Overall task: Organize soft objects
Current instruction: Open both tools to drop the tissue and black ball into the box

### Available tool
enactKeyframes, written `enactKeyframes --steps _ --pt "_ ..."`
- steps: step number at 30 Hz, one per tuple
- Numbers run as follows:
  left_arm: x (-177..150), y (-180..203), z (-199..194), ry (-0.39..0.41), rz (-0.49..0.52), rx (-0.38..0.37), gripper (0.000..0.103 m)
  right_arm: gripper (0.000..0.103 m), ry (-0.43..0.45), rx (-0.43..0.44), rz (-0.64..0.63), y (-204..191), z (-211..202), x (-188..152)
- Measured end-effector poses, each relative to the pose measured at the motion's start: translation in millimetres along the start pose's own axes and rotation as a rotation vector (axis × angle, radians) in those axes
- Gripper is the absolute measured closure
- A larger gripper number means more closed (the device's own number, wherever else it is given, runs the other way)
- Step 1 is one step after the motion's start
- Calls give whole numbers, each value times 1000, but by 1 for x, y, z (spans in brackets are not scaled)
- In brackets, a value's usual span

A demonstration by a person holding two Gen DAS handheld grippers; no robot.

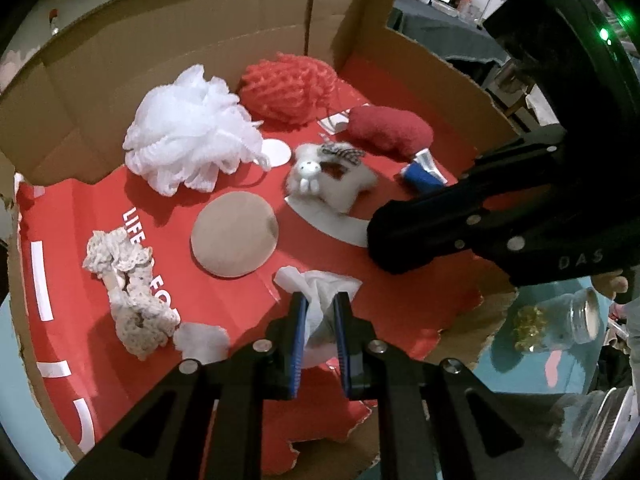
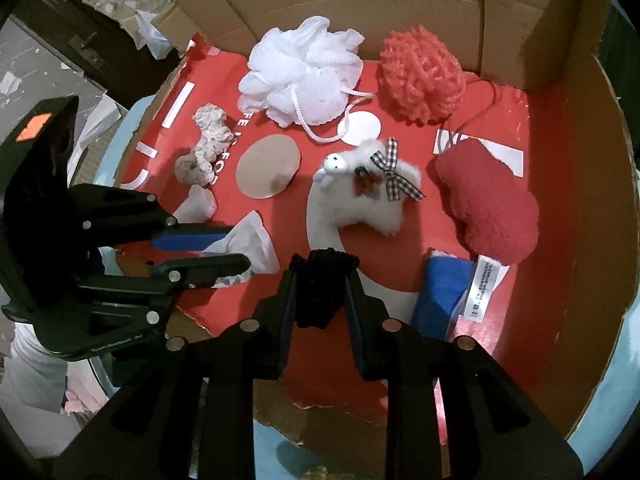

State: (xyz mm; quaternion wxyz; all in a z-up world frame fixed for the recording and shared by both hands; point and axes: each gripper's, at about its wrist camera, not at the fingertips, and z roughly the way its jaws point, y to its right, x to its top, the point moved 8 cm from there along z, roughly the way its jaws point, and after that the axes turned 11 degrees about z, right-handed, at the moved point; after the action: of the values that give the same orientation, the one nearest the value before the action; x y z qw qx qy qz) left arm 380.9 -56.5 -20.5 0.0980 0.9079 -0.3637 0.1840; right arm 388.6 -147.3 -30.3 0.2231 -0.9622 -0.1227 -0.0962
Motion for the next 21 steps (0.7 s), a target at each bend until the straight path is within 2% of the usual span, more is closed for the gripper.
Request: enactKeyframes --steps 6,8,9,11,16,17,21 --pt "-2 -3 1 3 -13 0 79 71 -17 -32 -13 0 3 2" --pt "-3 -4 -1 4 -17 -2 78 56 -12 -61 -19 0 6 2" --pt "-3 -5 -2 5 -19 -1 78 42 -6 -71 -20 0 6 3" --pt "-3 -7 0 8 -23 7 76 40 15 -76 -20 1 4 4" --pt "-5 -12 -14 55 -67 20 52 40 69 -94 -20 2 -11 7" --pt "-6 -14 -21 70 -85 23 49 40 84 -105 -20 2 -16 6" --pt "-9 -19 -44 136 -153 48 30 33 158 -135 -12 -1 -35 0"
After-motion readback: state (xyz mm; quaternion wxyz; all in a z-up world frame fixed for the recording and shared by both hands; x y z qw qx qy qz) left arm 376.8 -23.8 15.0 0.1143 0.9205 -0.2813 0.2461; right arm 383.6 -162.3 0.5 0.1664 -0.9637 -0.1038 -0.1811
